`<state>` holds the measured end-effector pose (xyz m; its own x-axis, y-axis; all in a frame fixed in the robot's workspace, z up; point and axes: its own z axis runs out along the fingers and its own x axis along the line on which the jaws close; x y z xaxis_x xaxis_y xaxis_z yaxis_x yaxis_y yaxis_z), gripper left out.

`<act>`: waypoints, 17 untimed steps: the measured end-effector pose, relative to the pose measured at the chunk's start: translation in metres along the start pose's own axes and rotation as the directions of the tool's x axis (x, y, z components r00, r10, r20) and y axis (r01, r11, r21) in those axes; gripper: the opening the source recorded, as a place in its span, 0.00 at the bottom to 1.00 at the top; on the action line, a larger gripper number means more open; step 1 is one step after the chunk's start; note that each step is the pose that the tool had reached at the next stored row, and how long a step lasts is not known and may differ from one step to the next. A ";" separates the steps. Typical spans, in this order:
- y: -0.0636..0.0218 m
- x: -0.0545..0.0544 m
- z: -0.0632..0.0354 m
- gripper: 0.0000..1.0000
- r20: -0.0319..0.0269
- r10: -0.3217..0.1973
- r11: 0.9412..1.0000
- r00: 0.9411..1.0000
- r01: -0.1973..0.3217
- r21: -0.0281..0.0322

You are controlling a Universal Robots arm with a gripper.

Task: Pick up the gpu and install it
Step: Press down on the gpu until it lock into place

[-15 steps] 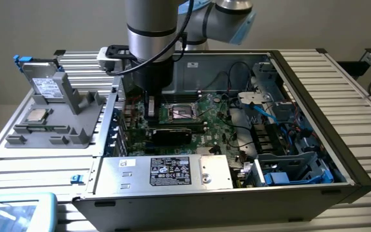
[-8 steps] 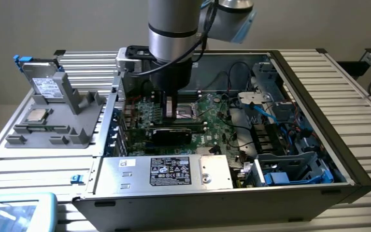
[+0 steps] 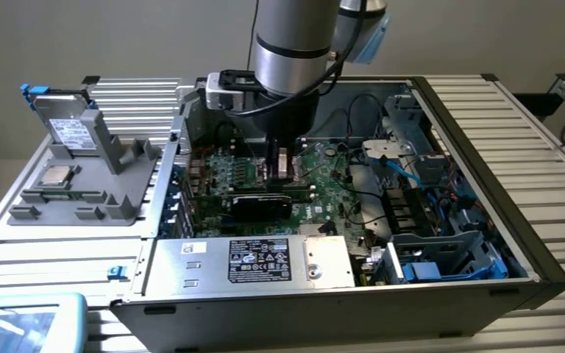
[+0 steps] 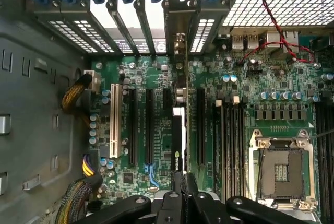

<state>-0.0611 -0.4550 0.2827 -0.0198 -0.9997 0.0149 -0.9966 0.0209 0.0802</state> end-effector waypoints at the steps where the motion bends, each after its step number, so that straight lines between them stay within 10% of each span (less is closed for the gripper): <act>1: -0.0003 -0.001 0.0001 0.12 0.000 0.000 1.000 1.000 0.000 0.000; 17: -0.0029 -0.002 0.0170 0.12 -0.001 0.000 1.000 1.000 0.000 0.000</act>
<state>-0.0595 -0.4532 0.2654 -0.0200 -0.9997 0.0155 -0.9965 0.0212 0.0805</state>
